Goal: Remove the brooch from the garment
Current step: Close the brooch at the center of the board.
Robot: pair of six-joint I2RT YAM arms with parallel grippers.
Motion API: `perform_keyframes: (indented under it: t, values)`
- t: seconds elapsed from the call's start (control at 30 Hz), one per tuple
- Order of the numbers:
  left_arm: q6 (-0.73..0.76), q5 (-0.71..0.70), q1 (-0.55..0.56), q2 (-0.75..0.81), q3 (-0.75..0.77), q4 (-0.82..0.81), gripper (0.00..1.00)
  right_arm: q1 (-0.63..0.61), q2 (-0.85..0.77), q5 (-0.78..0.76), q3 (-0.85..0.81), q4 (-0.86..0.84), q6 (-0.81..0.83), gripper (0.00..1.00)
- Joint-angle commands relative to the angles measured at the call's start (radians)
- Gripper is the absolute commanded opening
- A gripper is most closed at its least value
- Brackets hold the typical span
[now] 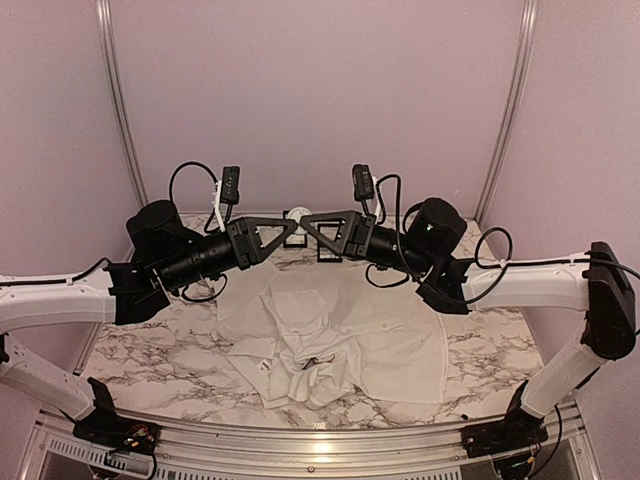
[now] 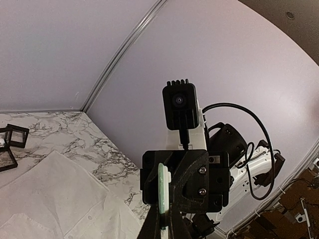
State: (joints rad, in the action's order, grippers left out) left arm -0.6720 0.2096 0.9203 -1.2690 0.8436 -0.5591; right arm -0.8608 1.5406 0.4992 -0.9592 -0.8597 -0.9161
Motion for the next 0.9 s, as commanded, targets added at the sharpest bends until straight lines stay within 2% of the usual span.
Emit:
perform_keyframes:
  t: [0.0, 0.87]
  values:
    - [-0.008, 0.003, 0.012, 0.035, -0.020, -0.026, 0.00, 0.006, -0.009, -0.054, -0.012, -0.006, 0.013, 0.12]
    - [0.008, -0.016, 0.012, 0.025, -0.010, 0.015, 0.00, -0.008, -0.036, -0.054, -0.029, 0.055, 0.078, 0.24]
